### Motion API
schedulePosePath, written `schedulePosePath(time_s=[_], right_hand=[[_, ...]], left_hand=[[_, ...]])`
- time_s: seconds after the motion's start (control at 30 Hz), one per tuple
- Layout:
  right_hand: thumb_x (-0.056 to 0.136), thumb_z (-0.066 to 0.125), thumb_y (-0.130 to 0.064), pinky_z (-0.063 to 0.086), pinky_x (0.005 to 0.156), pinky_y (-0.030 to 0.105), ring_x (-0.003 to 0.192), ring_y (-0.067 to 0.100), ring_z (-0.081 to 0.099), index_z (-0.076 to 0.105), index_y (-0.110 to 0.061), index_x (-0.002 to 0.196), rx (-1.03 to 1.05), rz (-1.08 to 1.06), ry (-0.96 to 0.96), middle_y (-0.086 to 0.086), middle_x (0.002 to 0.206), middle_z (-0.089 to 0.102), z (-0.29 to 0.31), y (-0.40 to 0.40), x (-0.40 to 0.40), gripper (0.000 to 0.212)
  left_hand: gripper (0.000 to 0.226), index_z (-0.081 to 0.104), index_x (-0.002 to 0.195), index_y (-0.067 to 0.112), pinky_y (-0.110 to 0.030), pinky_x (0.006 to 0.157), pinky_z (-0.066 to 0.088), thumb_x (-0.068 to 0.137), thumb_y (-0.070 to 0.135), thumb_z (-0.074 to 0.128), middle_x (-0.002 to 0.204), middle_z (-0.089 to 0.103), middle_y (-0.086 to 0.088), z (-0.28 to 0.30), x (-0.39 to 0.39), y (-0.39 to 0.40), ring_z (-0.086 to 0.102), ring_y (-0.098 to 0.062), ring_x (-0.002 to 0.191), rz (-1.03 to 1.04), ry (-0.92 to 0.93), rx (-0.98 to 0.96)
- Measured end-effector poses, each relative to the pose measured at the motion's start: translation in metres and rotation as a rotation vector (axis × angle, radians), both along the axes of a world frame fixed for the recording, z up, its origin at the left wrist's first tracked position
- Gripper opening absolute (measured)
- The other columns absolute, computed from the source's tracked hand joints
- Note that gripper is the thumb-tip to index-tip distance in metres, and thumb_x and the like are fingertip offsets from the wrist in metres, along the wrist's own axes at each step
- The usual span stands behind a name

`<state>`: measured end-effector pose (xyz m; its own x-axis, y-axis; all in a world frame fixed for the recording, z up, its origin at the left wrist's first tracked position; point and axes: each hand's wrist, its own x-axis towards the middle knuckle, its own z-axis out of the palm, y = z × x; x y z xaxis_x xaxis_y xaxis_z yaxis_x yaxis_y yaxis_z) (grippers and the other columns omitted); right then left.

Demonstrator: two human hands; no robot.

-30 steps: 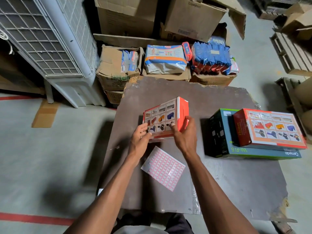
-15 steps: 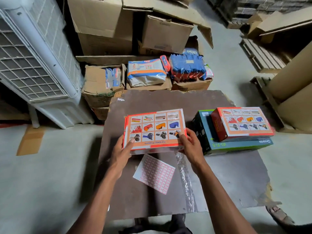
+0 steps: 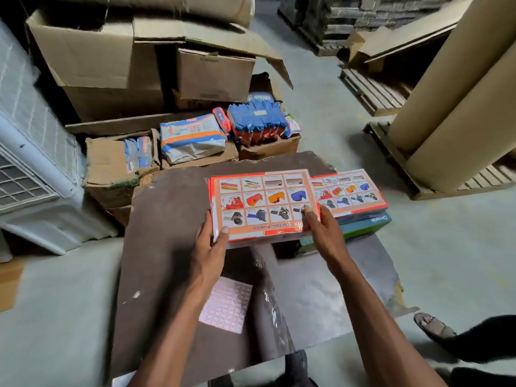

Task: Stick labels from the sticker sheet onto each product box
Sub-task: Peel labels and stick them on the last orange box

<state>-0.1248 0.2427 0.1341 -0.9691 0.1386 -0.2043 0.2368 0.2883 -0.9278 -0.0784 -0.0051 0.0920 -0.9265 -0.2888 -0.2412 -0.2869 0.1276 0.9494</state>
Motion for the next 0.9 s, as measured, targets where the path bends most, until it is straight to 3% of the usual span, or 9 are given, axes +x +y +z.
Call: schedulePosePath(time_s=[0.1,0.27,0.5,0.57,0.7,0.9], right_hand=[[0.107,0.050,-0.038,0.049,0.079,0.022,0.097,-0.005,0.062,0.056,-0.029,0.132,0.013,-0.025,0.028,-0.014,0.113,0.067,0.004,0.039,-0.017,0.028],[0.105,0.051,-0.041,0.057,0.095,0.044,0.103,0.016,0.071,0.058,-0.023,0.137,0.056,-0.066,0.007,-0.001,0.122,0.073,0.005,0.117,-0.055,0.038],[0.104,0.053,-0.042,0.060,0.085,0.038,0.096,0.014,0.072,0.054,-0.023,0.137,0.117,-0.074,0.002,-0.002,0.124,0.070,-0.002,0.210,-0.106,0.038],[0.105,0.052,-0.042,0.059,0.085,0.037,0.097,0.016,0.072,0.053,-0.022,0.138,0.130,-0.063,-0.005,0.000,0.126,0.070,-0.007,0.227,-0.120,0.039],[0.104,0.052,-0.045,0.059,0.095,0.052,0.102,0.024,0.073,0.053,-0.024,0.137,0.128,-0.018,-0.042,0.003,0.130,0.069,-0.014,0.250,-0.141,0.039],[0.104,0.053,-0.045,0.059,0.095,0.053,0.102,0.025,0.073,0.052,-0.021,0.139,0.127,0.039,-0.084,0.006,0.131,0.069,-0.028,0.265,-0.160,0.042]], left_hand=[[0.071,0.029,0.151,0.055,-0.041,0.115,0.043,0.085,0.059,0.054,0.148,0.052,0.016,0.009,-0.018,0.036,0.052,-0.010,0.133,-0.032,0.022,0.012],[0.063,0.025,0.156,0.046,-0.028,0.113,0.037,0.103,0.033,0.055,0.152,0.048,0.017,0.017,-0.049,0.113,0.048,-0.010,0.137,-0.082,0.044,0.005],[0.060,0.024,0.156,0.046,-0.022,0.101,0.036,0.104,0.035,0.052,0.147,0.051,0.019,0.019,-0.087,0.206,0.049,-0.004,0.126,-0.118,-0.033,-0.046],[0.059,0.025,0.156,0.046,-0.026,0.104,0.039,0.104,0.036,0.052,0.146,0.053,0.016,0.018,-0.097,0.223,0.050,-0.007,0.125,-0.116,-0.052,-0.074],[0.059,0.026,0.153,0.052,-0.045,0.114,0.043,0.101,0.046,0.052,0.146,0.056,0.012,0.005,-0.113,0.245,0.054,-0.018,0.132,-0.121,-0.101,-0.103],[0.060,0.027,0.155,0.047,-0.047,0.114,0.042,0.101,0.042,0.054,0.144,0.058,0.011,0.000,-0.124,0.259,0.054,-0.019,0.132,-0.108,-0.141,-0.118]])
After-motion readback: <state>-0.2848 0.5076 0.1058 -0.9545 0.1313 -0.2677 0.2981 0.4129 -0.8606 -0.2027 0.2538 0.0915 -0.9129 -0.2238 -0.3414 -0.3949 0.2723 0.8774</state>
